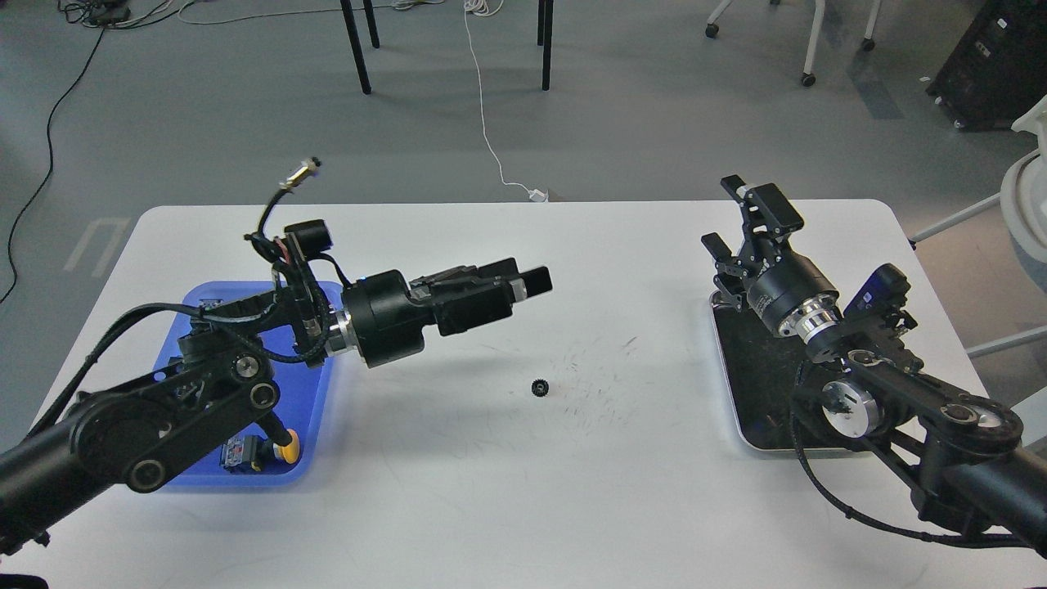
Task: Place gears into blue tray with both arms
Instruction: 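Reach the left gripper to the gear on the table and grasp it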
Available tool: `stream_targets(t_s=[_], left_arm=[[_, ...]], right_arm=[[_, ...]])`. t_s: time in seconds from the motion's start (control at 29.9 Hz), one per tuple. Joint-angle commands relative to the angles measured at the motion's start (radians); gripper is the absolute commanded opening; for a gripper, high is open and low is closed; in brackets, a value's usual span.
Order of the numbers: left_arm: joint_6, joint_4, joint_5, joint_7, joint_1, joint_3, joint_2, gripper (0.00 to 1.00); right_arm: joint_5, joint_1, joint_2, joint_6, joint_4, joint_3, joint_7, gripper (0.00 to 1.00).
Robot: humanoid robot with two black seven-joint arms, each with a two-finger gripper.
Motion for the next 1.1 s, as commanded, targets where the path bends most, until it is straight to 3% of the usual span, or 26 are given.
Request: stream_targets(t_s=[0.0,0.13,0.27,0.54,0.77,0.9,1.07], left_arm=[[0.001,0.113,0.214,0.000,-0.139,0.154,-0.061,0.99],[0.004,0.297,0.360,0.000,-0.215,0.262,-0.165,0.98],[0.003,0.380,0.407,0.000,-0.215,0.294,-0.239,0.96],[0.000,0.440,0.407,0.000,-0.223,0.388,-0.319,0.90],[0.001,0.507,0.407,0.000,-0.216,0.390,-0.367,0.72],[0.001,0.518,0.407,0.000,-0.216,0.393,-0.374,0.52],[0.007,0.535,0.407,0.000,-0.221,0.448,-0.371,0.41]], right_arm=[[0.137,-0.011,-0.039,0.059,0.001,0.016,0.000,0.98],[0.192,-0.033,-0.097,0.166,0.009,0.016,0.000,0.98],[0.199,-0.076,-0.141,0.293,0.012,0.014,0.000,0.98],[0.197,-0.080,-0.152,0.301,0.012,0.013,0.000,0.98],[0.196,-0.080,-0.152,0.301,0.012,0.007,0.000,0.98],[0.194,-0.082,-0.152,0.300,0.013,0.004,0.000,0.98],[0.193,-0.082,-0.152,0.300,0.017,0.004,0.000,0.98]])
